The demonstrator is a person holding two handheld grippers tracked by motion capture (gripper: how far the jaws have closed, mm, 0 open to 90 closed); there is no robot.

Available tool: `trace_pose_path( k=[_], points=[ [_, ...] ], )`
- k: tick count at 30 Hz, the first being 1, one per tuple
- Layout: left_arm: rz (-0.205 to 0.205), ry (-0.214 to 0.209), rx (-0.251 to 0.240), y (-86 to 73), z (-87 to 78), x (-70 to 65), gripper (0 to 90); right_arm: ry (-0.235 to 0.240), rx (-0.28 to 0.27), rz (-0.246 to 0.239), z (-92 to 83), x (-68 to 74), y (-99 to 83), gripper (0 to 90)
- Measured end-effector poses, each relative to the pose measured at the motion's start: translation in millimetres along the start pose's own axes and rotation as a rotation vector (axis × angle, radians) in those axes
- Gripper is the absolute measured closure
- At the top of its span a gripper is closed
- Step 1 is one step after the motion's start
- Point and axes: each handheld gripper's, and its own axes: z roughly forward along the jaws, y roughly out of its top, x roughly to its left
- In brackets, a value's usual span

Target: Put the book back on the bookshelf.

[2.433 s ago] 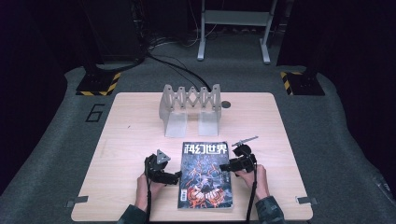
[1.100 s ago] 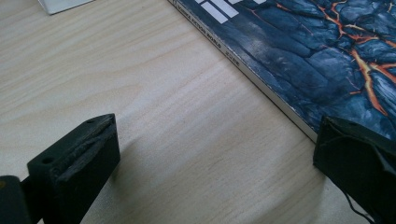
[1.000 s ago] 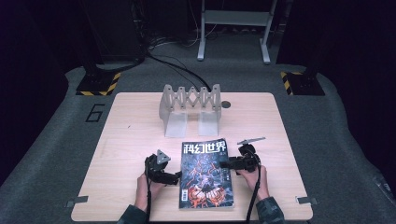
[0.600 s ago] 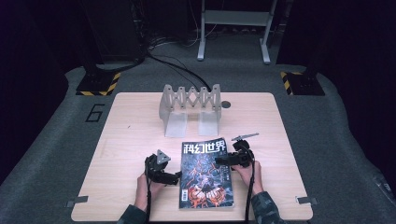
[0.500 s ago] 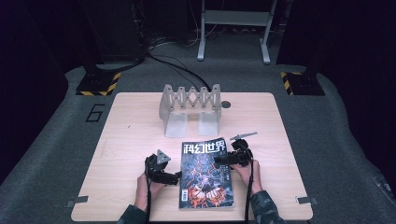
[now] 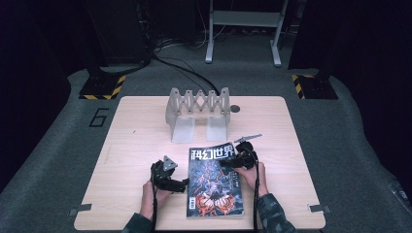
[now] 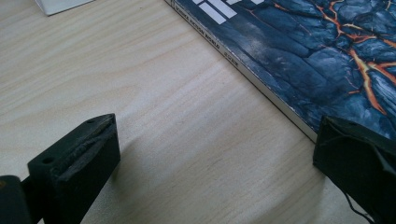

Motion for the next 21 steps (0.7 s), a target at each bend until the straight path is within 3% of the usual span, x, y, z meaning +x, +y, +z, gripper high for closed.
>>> trace_pose_path(
  k=[6,10,11,21],
  points=[
    [0.000,0.000,0.001,0.0,-0.1,0.0,0.3,-0.006,0.006,0.003,3.6,-2.3,5.6,47.0],
    [-0.001,-0.001,0.000,0.0,0.0,0.0,0.3,-0.015,-0.011,-0.007,3.0,-3.2,6.6,58.6],
    [0.001,-0.001,0.000,0.0,0.0,0.1,0.3,-0.016,-0.023,0.010,1.0,-2.2,6.6,64.4],
    [-0.003,-0.011,0.002,0.0,-0.3,0.5,0.6,0.000,-0.046,-0.002,-5.0,-0.6,5.5,81.7]
  ],
)
